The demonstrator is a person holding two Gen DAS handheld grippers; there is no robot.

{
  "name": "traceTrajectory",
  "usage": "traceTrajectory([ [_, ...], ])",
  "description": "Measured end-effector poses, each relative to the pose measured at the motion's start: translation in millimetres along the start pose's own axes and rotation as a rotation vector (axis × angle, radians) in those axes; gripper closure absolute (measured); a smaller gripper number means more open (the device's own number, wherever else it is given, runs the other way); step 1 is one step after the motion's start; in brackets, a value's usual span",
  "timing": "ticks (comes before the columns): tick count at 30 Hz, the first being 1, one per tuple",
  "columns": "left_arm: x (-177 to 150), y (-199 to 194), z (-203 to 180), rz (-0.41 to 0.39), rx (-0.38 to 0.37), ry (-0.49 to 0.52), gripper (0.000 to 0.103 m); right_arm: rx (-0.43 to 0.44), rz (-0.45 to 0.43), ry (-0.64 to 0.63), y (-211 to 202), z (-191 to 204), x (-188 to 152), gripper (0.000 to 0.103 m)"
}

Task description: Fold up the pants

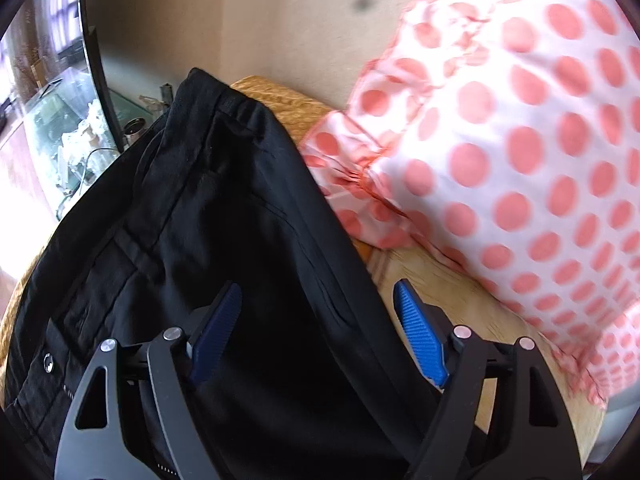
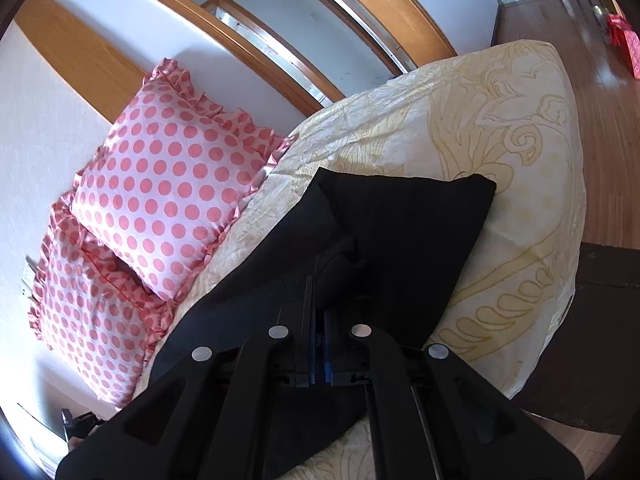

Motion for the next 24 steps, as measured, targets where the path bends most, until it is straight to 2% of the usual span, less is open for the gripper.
traceTrajectory([
  [2, 0, 9, 5, 0.019, -0.007, -0.032, 0.041, -0.004, 0.004, -0.005, 1, 1, 0, 0.101],
  [3, 0, 14, 7, 0.034, -0.047, -0.06, 0.059, -0.003, 0.005, -0.005, 0, 0, 0, 0.101],
  [4, -3, 17, 13, 0.047, -0.13, -0.109, 0.078, -0.003, 0.008, -0.006, 1, 0, 0, 0.101],
  [5, -5, 18, 18, 0.059, -0.196, -0.161, 0.083, -0.002, 0.008, -0.008, 1, 0, 0, 0.101],
  [6, -7, 17, 24, 0.069, -0.216, -0.193, 0.09, -0.002, 0.009, -0.009, 2, 0, 1, 0.101],
  [10, -12, -16, 33, -0.01, -0.202, -0.14, 0.095, 0.007, 0.013, 0.0, 4, 0, 2, 0.101],
  [14, -22, -71, 54, -0.1, -0.264, -0.139, 0.096, 0.024, 0.02, 0.016, 6, -3, 6, 0.101],
  [16, -32, -108, 72, -0.172, -0.298, -0.129, 0.096, 0.029, 0.022, 0.02, 7, -3, 7, 0.101],
  [21, -86, -187, 120, -0.316, -0.345, -0.115, 0.096, 0.035, 0.018, 0.015, 6, -2, 14, 0.101],
  [24, -137, -203, 157, -0.361, -0.34, -0.135, 0.096, 0.039, 0.003, 0.017, 4, -2, 19, 0.101],
])
Point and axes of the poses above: each gripper's, at about its wrist camera, not at the fingertips, and y roughly the way its jaws point, z to its left, x to its top, the point moved 4 cm from there along y, roughly the way its jaws point, and after that the axes turned 11 degrees about x, right-handed, at the moved point
